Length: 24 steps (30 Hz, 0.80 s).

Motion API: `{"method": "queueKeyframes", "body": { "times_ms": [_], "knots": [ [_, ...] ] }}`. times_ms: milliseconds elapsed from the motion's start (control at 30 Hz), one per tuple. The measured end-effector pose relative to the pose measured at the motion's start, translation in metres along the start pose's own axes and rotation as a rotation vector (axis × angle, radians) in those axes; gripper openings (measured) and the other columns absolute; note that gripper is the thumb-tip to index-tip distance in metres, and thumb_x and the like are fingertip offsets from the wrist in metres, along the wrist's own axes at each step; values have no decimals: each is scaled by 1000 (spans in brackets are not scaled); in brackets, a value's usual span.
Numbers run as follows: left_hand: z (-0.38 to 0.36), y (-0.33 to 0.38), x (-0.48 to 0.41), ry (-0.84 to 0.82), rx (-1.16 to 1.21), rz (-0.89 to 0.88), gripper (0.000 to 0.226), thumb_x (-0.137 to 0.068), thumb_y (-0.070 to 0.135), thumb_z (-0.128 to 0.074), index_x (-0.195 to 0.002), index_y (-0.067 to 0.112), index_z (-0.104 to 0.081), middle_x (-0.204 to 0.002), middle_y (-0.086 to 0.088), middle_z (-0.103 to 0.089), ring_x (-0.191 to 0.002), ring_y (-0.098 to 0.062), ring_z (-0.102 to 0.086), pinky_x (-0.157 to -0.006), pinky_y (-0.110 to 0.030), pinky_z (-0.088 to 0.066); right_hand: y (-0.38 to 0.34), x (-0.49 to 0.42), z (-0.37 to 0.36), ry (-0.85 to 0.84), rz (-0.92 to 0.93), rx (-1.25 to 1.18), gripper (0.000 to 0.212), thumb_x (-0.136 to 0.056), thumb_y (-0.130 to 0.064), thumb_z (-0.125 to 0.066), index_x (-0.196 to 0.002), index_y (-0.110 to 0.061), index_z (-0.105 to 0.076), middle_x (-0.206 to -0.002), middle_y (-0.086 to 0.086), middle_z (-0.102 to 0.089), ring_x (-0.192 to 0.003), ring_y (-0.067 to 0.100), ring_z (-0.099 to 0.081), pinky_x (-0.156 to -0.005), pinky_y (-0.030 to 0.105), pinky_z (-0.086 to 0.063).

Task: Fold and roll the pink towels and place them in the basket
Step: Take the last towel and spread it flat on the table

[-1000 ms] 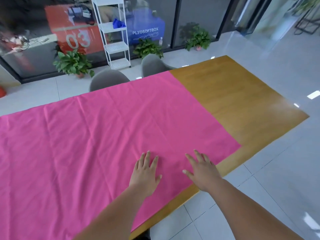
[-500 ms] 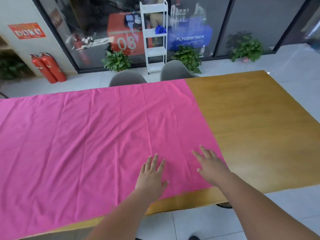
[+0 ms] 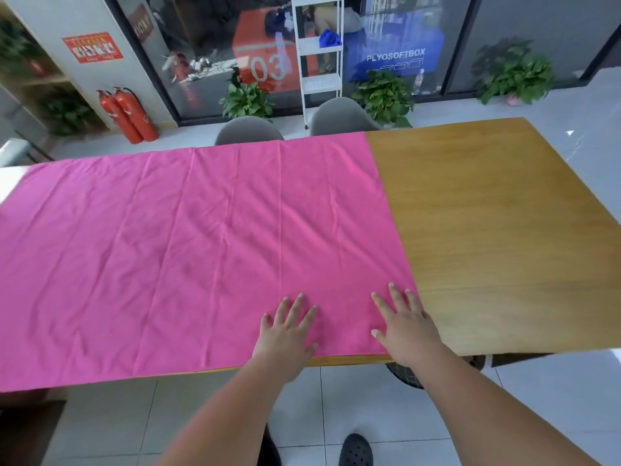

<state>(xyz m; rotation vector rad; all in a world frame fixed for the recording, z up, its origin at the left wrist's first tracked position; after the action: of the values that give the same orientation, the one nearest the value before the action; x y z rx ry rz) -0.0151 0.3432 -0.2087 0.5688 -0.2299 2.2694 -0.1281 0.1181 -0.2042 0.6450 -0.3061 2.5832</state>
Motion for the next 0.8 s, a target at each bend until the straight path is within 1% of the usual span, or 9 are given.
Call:
{"method": "queueKeyframes", "body": {
  "times_ms": [100,200,300,400,467,533,667,733,800],
  "knots": [
    [-3,10,5,9,8,-4,82,-106,61,-38,-166,36,12,-173,2,26,-162,-30,16,-128,-62,-11,8,9,-6,7,-11,-2,82,-105,-62,-42,-165,-43,10,-173,-2,25,-161,35,14,-127,55,-23],
    [-8,17,13,-10,16,-4,86,-104,63,-42,-167,35,11,-173,1,26,-161,-31,16,-128,-64,-11,17,18,-9,-2,-9,5,84,-104,-60,-46,-166,-42,8,-174,-1,22,-161,35,12,-127,55,-24],
    [-11,9,26,-12,29,81,85,-105,65,-38,-166,35,11,-172,-2,27,-161,-35,18,-126,-67,-13,16,25,-3,39,24,39,86,-103,-59,-51,-167,-39,3,-175,3,14,-161,38,4,-125,57,-27],
    [-19,-3,42,-25,90,157,83,-104,65,-39,-166,35,8,-174,-2,21,-161,-35,14,-122,-70,-22,2,34,-4,52,109,44,82,-104,-61,-47,-166,-41,1,-176,0,12,-161,36,2,-126,59,-24],
    [-26,-8,54,-33,90,163,83,-104,65,-40,-166,35,6,-175,0,18,-162,-33,10,-119,-69,-29,-1,42,-14,12,108,47,79,-104,-62,-45,-166,-43,0,-175,-2,14,-161,37,5,-126,60,-24],
    [-29,-15,64,-31,79,172,81,-104,65,-40,-166,35,4,-175,2,15,-162,-32,7,-117,-67,-35,2,47,-20,0,67,51,78,-105,-62,-44,-166,-43,0,-176,-1,14,-161,39,6,-126,61,-25],
    [-27,-23,74,-26,95,159,78,-105,62,-43,-166,33,-5,-175,0,7,-161,-32,-2,-114,-61,-43,2,48,-14,-19,19,34,73,-105,-61,-42,-166,-42,-6,-176,2,6,-160,43,-3,-122,62,-33],
    [-25,-27,78,-33,115,150,78,-104,61,-44,-166,32,-7,-176,0,3,-160,-32,-7,-114,-60,-43,-9,47,-6,-16,21,43,74,-105,-63,-41,-166,-41,-6,-176,3,4,-160,43,-6,-122,62,-32],
    [-17,-37,81,-24,123,150,79,-104,60,-46,-167,32,-6,-176,-3,3,-161,-33,-8,-118,-61,-39,-31,46,2,0,63,58,75,-105,-64,-40,-166,-40,-5,-176,3,4,-160,41,-5,-123,63,-29]
  ]
}}
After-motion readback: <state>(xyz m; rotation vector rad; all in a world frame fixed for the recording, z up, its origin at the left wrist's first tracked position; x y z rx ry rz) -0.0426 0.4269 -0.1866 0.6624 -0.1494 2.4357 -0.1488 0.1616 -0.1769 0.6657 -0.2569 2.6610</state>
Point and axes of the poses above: each hand's wrist, its own x-axis away from the middle knuckle, its own z-axis out of the back of the hand, y = z × x, the point moved 7 cm from there along -x, towards the middle knuckle
